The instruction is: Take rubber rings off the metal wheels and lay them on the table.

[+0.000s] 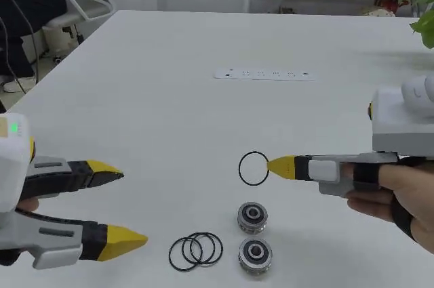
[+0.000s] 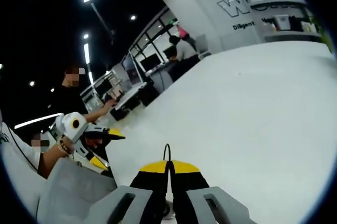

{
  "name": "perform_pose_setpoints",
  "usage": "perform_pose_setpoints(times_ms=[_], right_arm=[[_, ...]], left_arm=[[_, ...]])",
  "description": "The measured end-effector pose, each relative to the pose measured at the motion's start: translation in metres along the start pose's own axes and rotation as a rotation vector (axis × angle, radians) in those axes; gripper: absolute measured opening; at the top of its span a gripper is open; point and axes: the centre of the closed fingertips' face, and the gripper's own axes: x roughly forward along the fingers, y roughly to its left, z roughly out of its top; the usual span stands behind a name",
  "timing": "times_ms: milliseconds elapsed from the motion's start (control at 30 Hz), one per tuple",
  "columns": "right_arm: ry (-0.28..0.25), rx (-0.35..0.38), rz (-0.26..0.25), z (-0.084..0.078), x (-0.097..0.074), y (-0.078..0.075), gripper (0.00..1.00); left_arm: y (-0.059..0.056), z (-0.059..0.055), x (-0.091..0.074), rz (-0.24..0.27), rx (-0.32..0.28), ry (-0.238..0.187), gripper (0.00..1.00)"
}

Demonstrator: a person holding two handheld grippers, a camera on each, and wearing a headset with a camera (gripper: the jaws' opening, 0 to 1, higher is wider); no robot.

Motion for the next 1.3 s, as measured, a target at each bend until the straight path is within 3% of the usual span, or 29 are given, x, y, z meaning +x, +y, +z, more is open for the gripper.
perform_pose_setpoints(times_ms=[133, 267, 400, 600, 867, 1300], right_arm=[[0.008, -0.007, 0.014, -0.001, 0.003, 0.005, 0.0], [0.026, -0.016, 0.032, -0.005, 0.009, 0.013, 0.0], [0.054, -0.019, 0.061, -0.012, 0.015, 0.023, 0.0], [0.16, -0.075, 0.09, -0.039, 0.027, 0.035, 0.0], [0.27, -0.118, 0.124, -0.067, 0.037, 0.044, 0.0], [0.383, -0.177, 0.155, -0.099, 0.047, 0.053, 0.0]], left_arm=[[0.001, -0.009, -0.008, 0.028, -0.04, -0.01, 0.61], [0.0, -0.024, -0.016, 0.051, -0.068, 0.006, 0.61], [-0.008, -0.032, -0.022, 0.061, -0.098, 0.007, 0.62], [-0.013, -0.044, -0.027, 0.077, -0.135, 0.01, 0.62], [-0.015, -0.048, -0.028, 0.091, -0.169, 0.002, 0.61], [-0.014, -0.047, -0.029, 0.1, -0.188, -0.014, 0.6]])
